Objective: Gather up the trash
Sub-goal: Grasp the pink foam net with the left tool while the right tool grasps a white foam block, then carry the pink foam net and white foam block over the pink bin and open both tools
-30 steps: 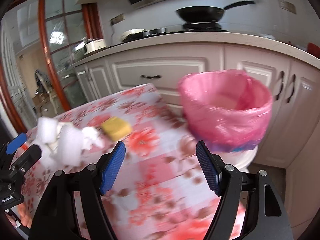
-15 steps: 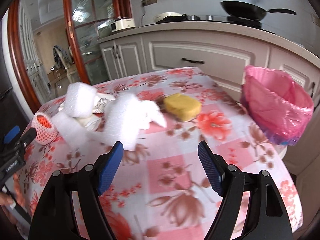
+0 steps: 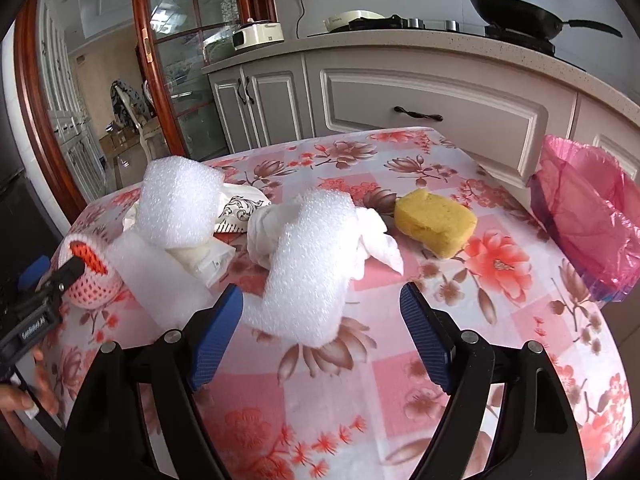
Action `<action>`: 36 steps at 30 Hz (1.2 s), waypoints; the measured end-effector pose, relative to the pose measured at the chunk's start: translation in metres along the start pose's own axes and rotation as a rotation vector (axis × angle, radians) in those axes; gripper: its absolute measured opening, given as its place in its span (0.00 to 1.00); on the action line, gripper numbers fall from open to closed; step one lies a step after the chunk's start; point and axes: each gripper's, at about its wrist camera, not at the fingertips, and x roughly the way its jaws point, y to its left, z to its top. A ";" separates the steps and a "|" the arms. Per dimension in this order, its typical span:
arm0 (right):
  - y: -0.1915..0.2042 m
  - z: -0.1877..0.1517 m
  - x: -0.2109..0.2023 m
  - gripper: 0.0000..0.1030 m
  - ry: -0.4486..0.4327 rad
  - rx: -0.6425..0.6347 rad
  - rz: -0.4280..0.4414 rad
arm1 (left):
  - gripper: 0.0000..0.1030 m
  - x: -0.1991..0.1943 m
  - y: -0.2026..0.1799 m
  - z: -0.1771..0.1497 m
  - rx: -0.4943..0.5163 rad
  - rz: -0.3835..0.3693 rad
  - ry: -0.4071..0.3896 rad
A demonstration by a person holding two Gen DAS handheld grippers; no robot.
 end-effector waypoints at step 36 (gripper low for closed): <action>-0.031 -0.015 -0.044 0.35 -0.054 0.026 0.058 | 0.36 -0.060 -0.064 -0.010 0.085 -0.152 -0.029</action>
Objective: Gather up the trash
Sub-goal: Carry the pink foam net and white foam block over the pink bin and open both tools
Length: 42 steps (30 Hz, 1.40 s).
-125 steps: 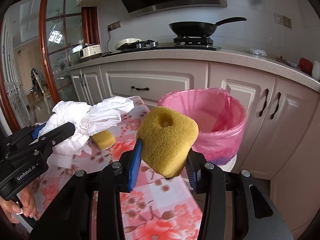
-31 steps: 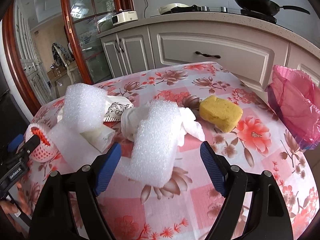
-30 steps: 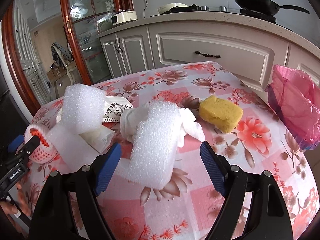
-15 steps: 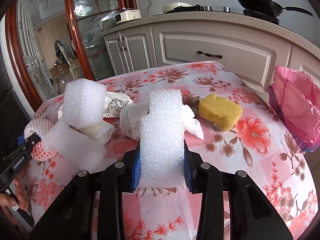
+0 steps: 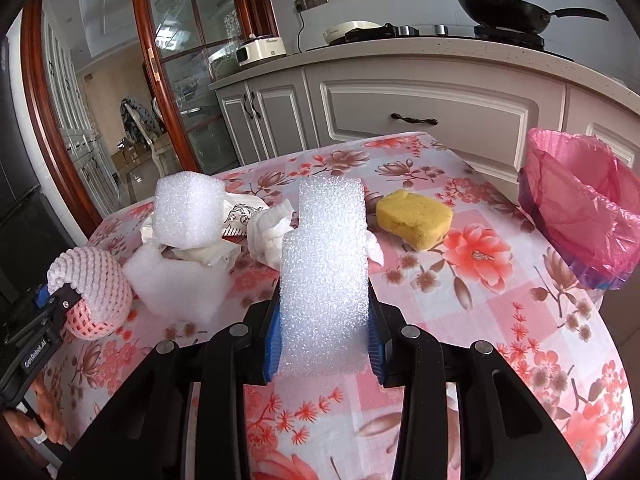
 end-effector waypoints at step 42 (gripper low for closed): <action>-0.175 0.001 -0.108 0.35 -0.201 0.117 -0.332 | 0.36 0.017 -0.251 0.056 0.174 -0.500 -0.062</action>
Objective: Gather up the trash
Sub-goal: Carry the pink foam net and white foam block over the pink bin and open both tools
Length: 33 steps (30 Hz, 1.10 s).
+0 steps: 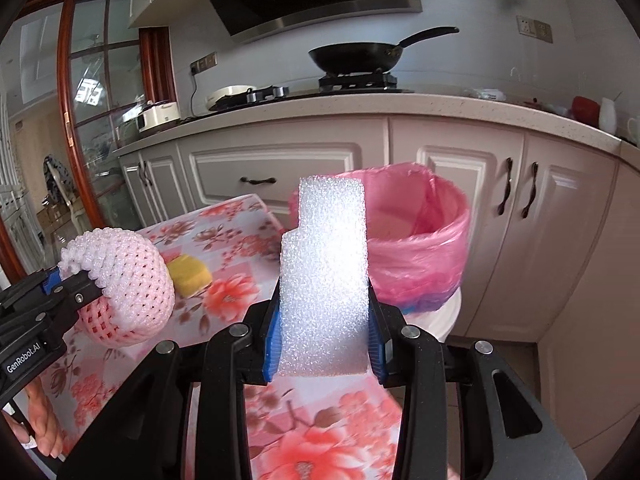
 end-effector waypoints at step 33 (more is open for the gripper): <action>-0.106 0.079 0.160 0.46 0.067 -0.078 -0.103 | 0.56 0.239 -0.042 0.111 0.008 -0.078 -0.023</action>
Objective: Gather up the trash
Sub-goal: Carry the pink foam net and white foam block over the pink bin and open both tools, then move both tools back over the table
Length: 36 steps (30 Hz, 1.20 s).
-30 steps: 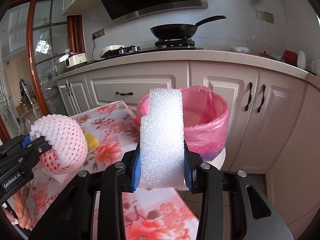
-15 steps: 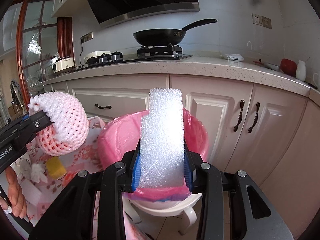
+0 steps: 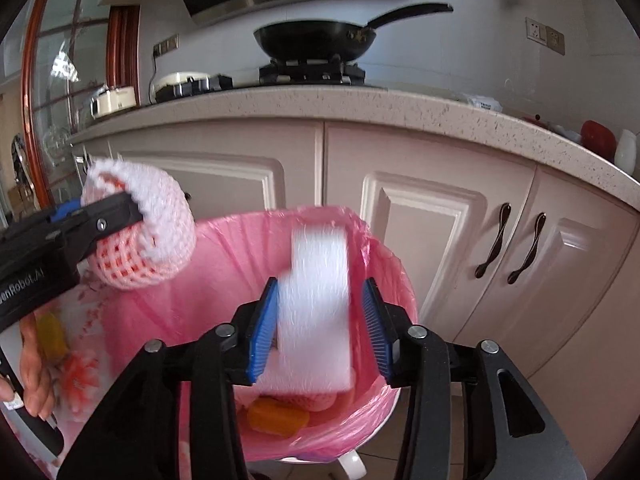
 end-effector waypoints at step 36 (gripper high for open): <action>0.111 -0.055 -0.169 0.70 -0.075 0.024 0.232 | 0.95 -0.246 0.051 -0.118 0.033 0.234 0.003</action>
